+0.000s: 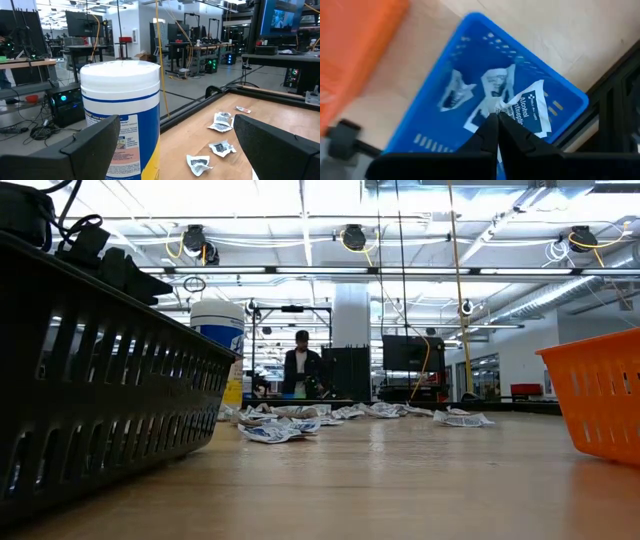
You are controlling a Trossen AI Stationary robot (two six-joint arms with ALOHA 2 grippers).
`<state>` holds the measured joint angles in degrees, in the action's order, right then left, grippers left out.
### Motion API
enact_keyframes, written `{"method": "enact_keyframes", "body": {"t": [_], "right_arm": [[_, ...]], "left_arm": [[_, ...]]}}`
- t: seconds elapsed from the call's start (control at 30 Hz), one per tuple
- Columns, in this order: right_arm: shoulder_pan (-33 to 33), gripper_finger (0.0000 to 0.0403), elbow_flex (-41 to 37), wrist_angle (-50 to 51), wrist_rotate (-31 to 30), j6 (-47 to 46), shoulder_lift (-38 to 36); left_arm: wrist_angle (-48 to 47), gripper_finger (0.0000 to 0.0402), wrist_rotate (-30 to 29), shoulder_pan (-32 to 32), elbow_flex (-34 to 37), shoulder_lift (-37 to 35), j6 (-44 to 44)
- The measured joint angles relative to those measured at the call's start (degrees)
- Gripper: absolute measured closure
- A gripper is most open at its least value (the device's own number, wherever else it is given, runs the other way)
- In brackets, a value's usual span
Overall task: Pick & Place First Aid Supplies
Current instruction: Put the alcohol pad into the blue bin, then put the ointment pack into the orange bin
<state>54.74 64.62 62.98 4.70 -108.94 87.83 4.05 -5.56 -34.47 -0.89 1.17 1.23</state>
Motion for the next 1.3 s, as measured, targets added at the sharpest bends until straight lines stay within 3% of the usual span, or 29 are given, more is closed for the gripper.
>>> {"method": "enact_keyframes", "body": {"t": [0.13,0.4,0.53,0.7,0.87,1.07,1.3], "right_arm": [[0.8,0.0403,-3.0,-4.2,2.9,0.0,0.0],[0.9,0.0398,-3.3,-4.3,2.4,1.6,0.0],[0.9,0.0364,-3.3,-4.3,1.7,2.0,0.0],[0.9,0.0292,-2.6,-3.7,1.4,3.4,0.0],[0.1,0.0234,0.8,1.9,1.3,4.4,-0.3],[-2.2,0.0214,5.6,11.2,0.1,5.5,-1.2],[-6.7,0.0216,10.1,14.4,-7.8,11.8,-1.3]], "left_arm": [[0.0,0.0005,0.0,0.0,0.0,0.0,0.0],[0.0,0.0005,0.0,0.0,0.0,0.0,0.0],[0.0,0.0005,0.0,0.0,0.0,0.0,0.0],[0.0,0.0005,0.0,0.0,0.0,0.0,0.0],[0.0,0.0005,0.0,0.0,0.0,0.0,0.0],[0.0,0.0005,0.0,0.0,0.0,0.0,0.0],[0.0,0.0005,0.0,0.0,0.0,0.0,0.0]]}}
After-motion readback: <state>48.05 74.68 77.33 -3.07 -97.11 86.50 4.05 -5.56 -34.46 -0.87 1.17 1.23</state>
